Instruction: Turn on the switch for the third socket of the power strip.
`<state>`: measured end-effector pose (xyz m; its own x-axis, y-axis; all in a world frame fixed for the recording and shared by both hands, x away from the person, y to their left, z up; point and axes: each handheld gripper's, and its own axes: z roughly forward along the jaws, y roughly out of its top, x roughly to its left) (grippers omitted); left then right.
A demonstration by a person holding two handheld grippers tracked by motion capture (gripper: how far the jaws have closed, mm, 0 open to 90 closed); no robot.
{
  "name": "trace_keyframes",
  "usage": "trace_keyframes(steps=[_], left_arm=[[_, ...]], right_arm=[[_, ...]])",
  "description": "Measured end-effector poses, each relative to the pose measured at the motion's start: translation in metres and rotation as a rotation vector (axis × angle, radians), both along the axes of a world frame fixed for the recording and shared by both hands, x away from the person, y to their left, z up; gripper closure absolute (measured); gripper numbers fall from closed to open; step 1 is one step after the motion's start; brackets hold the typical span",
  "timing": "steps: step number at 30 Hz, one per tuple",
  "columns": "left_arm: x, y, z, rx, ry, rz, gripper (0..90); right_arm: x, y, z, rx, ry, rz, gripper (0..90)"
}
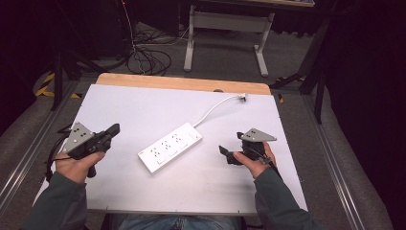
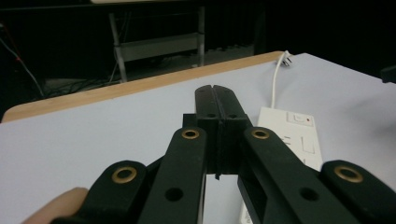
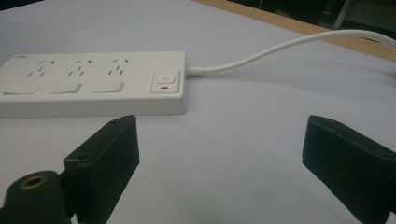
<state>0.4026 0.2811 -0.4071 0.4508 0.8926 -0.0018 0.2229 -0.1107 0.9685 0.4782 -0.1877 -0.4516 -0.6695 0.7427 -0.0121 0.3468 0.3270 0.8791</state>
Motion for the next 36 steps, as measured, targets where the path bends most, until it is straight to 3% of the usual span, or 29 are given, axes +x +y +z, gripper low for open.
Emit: trace_keyframes(steps=[15,36], left_arm=[[-0.013,0.027,-0.002,-0.034,-0.023,0.127,89.6],[-0.017,0.037,-0.002,-0.073,-0.018,0.198,72.4]], right_arm=[[0.0,0.0,-0.001,0.0,0.009,-0.004,11.6],[0.0,0.001,-0.001,-0.006,0.012,-0.003,11.8]])
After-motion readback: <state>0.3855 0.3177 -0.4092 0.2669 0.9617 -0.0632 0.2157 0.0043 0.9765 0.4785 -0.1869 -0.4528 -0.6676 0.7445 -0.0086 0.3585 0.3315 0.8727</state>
